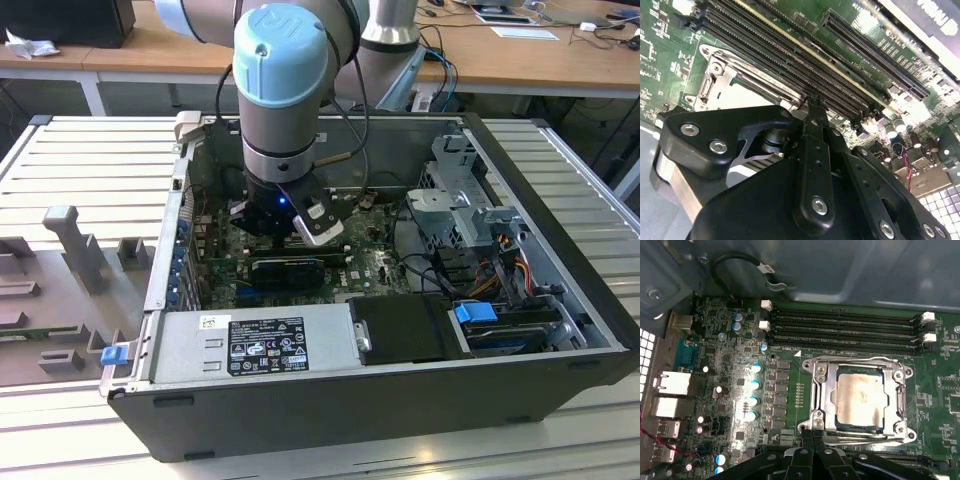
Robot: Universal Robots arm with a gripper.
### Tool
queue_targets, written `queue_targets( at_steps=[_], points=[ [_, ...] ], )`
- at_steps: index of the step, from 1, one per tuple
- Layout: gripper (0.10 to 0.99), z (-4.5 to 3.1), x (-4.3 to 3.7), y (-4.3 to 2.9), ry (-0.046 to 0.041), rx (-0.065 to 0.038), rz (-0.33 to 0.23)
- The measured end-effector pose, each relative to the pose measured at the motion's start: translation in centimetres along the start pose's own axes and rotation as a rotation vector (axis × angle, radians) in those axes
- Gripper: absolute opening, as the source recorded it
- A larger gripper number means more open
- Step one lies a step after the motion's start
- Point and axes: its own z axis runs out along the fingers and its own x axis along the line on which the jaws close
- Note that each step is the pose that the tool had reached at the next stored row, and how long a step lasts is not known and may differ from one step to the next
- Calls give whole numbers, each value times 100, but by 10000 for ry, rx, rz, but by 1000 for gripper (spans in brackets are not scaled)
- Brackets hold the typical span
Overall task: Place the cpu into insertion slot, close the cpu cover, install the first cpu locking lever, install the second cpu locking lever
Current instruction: 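Install the second cpu locking lever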
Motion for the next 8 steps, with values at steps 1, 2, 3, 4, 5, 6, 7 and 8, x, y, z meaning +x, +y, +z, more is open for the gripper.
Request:
queue_targets(
  at_steps=[1,2,3,4,5,6,7,8],
  points=[
    [106,6,7,-5,-7,-79,0],
    [106,10,12,-11,-11,-136,1],
    [106,18,19,-19,-15,-213,0],
    [106,22,24,-24,-19,-268,1],
    [106,29,28,-26,-25,-353,0],
    [106,32,32,-27,-30,-430,1],
    [106,40,35,-28,-38,-546,0],
    [106,50,37,-30,-43,-596,0]
  ],
)
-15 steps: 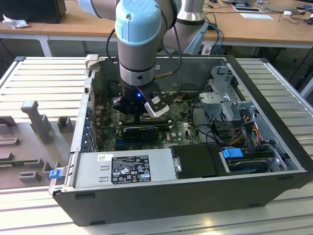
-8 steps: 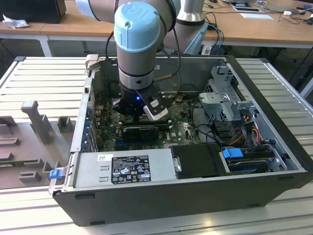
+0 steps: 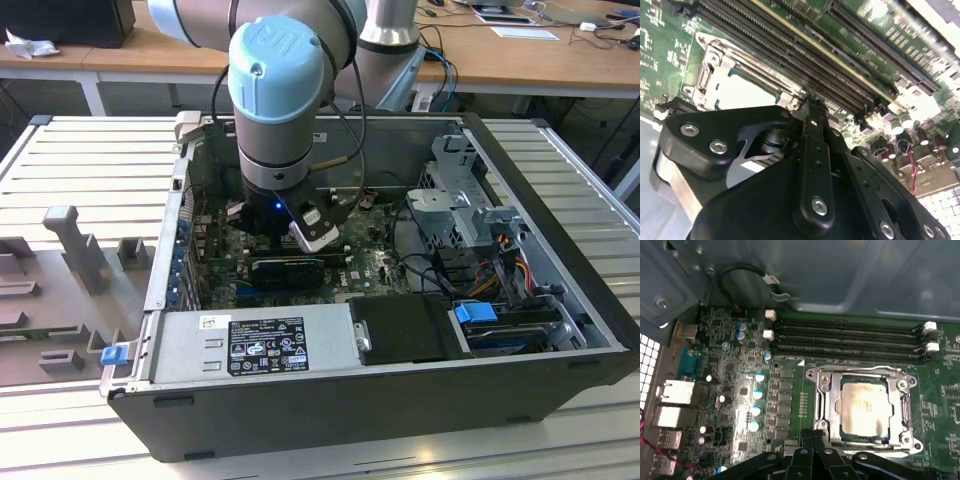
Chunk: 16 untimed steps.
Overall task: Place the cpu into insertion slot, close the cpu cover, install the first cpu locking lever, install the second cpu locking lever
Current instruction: 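Install the second cpu locking lever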
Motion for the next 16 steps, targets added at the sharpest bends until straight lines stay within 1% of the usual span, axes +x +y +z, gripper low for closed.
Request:
queue_targets(
  at_steps=[3,5,7,8,10,13,15,16],
  points=[
    [106,47,13,-17,2,-77,3],
    [106,41,13,-13,-7,-99,0],
    [106,14,10,-1,-18,-120,-3],
    [106,-28,12,8,-7,-102,0],
    [106,-60,11,18,-6,-100,0],
    [106,-126,9,37,-3,-46,0],
    [106,-158,8,47,2,16,0],
    [106,-159,8,47,2,17,-1]
  ],
)
